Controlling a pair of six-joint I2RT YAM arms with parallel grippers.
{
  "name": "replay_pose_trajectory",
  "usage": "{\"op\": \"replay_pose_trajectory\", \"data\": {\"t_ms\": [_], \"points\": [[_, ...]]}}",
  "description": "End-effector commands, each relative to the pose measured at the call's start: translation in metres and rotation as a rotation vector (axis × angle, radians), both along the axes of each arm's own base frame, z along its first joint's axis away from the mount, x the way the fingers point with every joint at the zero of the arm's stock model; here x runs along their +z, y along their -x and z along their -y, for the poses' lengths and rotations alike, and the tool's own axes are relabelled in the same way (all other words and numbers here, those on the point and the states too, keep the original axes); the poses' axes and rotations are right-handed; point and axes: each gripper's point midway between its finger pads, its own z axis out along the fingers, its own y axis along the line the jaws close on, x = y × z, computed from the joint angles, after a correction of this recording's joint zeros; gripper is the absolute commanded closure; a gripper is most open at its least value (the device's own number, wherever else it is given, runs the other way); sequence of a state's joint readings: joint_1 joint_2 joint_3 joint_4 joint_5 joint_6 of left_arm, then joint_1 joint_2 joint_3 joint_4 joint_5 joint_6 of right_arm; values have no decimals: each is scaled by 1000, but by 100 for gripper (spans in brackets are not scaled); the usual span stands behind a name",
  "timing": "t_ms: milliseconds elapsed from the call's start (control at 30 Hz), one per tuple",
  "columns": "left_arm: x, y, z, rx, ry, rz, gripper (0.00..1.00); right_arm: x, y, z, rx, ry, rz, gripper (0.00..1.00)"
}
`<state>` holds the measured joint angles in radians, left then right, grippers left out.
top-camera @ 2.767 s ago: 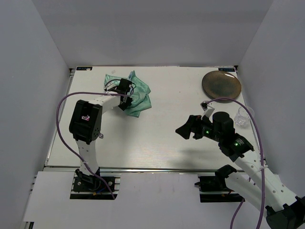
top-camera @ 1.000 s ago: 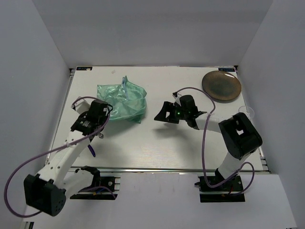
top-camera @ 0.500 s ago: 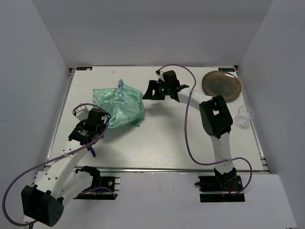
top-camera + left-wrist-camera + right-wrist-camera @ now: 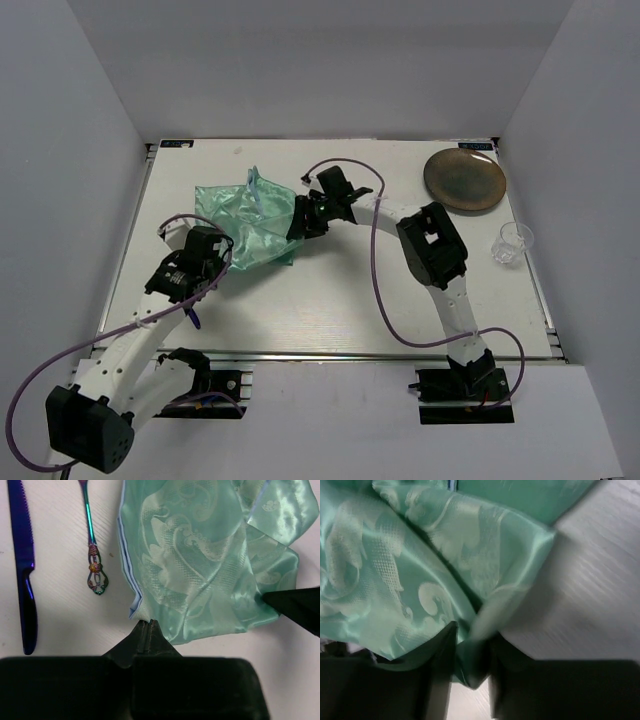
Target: Set the dinner table for one person
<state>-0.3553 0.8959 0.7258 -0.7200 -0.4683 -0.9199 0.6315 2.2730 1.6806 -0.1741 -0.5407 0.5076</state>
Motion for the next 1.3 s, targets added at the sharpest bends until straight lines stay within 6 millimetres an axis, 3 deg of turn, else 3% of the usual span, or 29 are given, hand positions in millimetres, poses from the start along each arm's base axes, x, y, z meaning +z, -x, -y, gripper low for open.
{"op": "replay_pose_trajectory", "data": {"t_ms": [0,33,67,100,133,200,233,267,300,333,367,400,433,467,500,533,567,600,633,733,767,800,833,867,900,967,1100,1200,1267], "points": [[13,-15,13,-47,38,48,100,2,-21,-15,-13,-47,14,70],[20,-25,21,-64,64,80,100,5,-29,-17,-28,-50,27,92],[23,-32,22,-60,75,91,100,-5,-34,-15,-53,-17,-3,100],[27,-41,27,-65,86,105,100,1,-49,-12,-90,1,19,100],[37,-64,36,-71,95,117,100,29,-80,-8,-163,8,104,100],[59,-98,44,-81,100,131,100,64,-106,11,-257,8,160,100],[36,-118,49,-84,72,15,100,108,-126,32,-357,1,245,100],[107,-161,69,-137,129,141,100,128,-138,51,-423,-3,271,100],[117,-176,72,-181,97,96,100,177,-149,77,-522,-22,351,100],[97,-210,79,-202,73,19,100,195,-154,97,-581,-18,387,100],[196,-244,96,-267,109,223,100,216,-156,112,-617,-18,435,100],[222,-260,89,-272,110,265,100,259,-151,131,-682,-37,516,100],[263,-271,91,-311,125,394,100,262,-149,150,-725,-13,529,100],[249,-271,91,-339,160,380,100,264,-142,155,-724,-7,542,100],[259,-270,80,-311,149,414,100,302,-128,167,-758,-68,618,100],[267,-261,69,-289,133,424,100,259,-115,173,-750,-13,563,100],[246,-256,66,-288,113,369,100,246,-105,177,-758,-11,545,100],[234,-252,65,-286,105,350,100,256,-86,185,-793,-61,544,100],[189,-229,63,-299,106,265,100,205,-68,190,-789,-26,485,100],[153,-205,67,-334,140,320,100,191,-35,187,-790,-159,458,100],[116,-180,63,-337,146,265,100,150,-15,186,-748,-126,372,100],[108,-175,68,-354,155,284,100,139,-6,187,-757,-126,338,100],[96,-168,69,-362,161,278,100,126,1,188,-755,-123,315,94],[70,-152,72,-378,167,247,100,97,17,194,-752,-92,262,75],[58,-145,71,-372,173,229,100,88,24,196,-762,-96,239,34],[22,-121,76,-393,223,158,100,70,44,203,-762,-88,212,13],[-20,-93,68,-343,248,91,100,54,74,220,-801,-73,181,11],[-28,-80,55,-289,210,76,100,53,88,232,-828,-70,197,11],[-27,-77,52,-289,200,78,100,51,85,241,-843,-19,227,11]]}}
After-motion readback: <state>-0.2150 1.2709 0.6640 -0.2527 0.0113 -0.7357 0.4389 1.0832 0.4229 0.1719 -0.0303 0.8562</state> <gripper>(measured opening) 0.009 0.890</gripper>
